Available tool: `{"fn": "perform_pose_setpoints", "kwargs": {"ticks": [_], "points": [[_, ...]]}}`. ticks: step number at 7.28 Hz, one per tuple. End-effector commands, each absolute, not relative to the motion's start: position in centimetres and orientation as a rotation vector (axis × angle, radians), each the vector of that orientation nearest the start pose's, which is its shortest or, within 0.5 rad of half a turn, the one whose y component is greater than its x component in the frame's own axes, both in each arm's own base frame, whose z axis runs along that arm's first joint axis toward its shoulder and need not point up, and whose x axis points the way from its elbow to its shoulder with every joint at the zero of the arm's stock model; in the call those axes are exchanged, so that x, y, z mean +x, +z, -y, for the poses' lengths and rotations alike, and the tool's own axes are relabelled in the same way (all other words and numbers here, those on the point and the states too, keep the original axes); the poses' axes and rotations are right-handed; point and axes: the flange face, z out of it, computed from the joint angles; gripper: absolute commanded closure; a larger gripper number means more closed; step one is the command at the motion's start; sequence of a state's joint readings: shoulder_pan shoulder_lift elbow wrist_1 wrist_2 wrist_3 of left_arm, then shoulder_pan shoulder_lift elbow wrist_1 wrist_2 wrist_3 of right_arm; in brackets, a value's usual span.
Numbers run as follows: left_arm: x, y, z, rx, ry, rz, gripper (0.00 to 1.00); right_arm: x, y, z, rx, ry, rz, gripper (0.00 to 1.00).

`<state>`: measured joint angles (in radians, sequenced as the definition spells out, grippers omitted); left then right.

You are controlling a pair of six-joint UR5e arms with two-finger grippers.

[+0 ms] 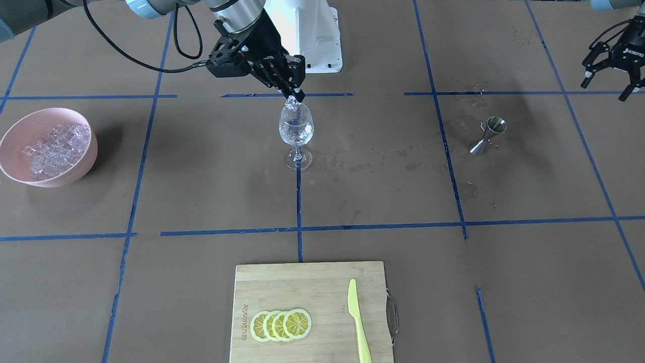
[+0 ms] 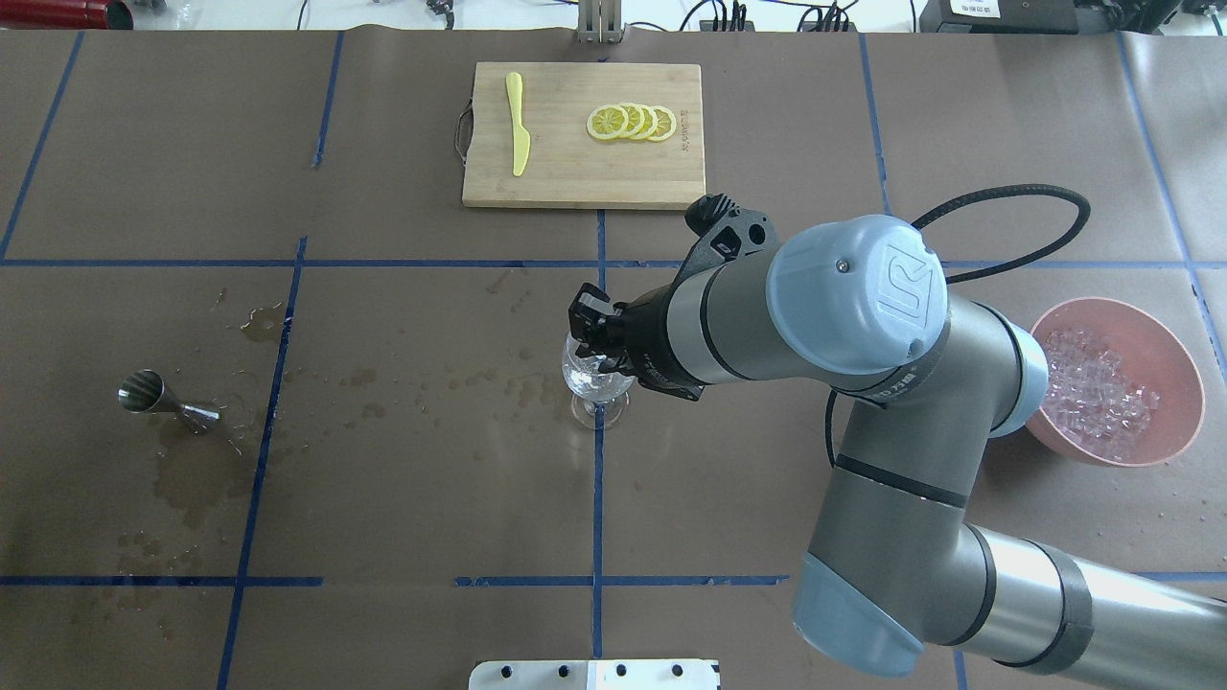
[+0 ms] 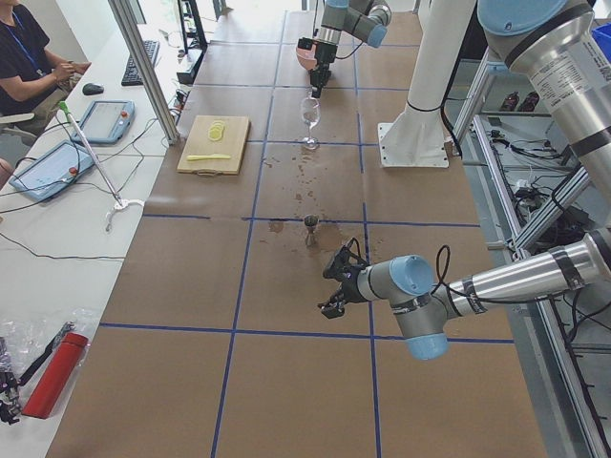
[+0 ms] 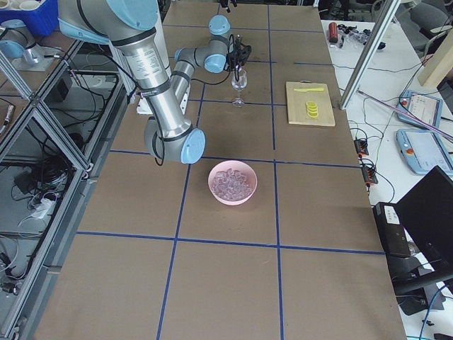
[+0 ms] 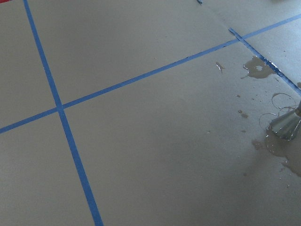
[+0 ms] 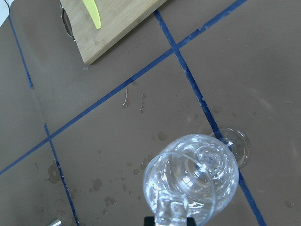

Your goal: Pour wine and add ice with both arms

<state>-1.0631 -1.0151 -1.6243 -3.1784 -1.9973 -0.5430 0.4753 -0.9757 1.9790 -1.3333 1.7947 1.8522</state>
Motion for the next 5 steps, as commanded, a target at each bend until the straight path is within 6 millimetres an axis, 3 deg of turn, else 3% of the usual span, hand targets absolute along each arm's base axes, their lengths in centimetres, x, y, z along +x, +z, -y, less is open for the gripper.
{"fn": "perform_pose_setpoints", "kwargs": {"ticks": [1, 4, 5], "points": [[3.8, 66.4, 25.9, 0.749, 0.203, -0.874, 0.0, -45.8, 12.0, 36.2, -0.072, 0.517, 1.266, 0.32], [3.8, 66.6, 25.8, 0.755, 0.205, -0.876, 0.0, -44.9, 11.6, 37.1, -0.066, 0.529, 1.271, 0.31], [3.8, 66.7, 25.7, 0.75, 0.209, -0.879, 0.0, -42.2, 12.3, 38.6, -0.072, 0.549, 1.271, 0.28]]}}
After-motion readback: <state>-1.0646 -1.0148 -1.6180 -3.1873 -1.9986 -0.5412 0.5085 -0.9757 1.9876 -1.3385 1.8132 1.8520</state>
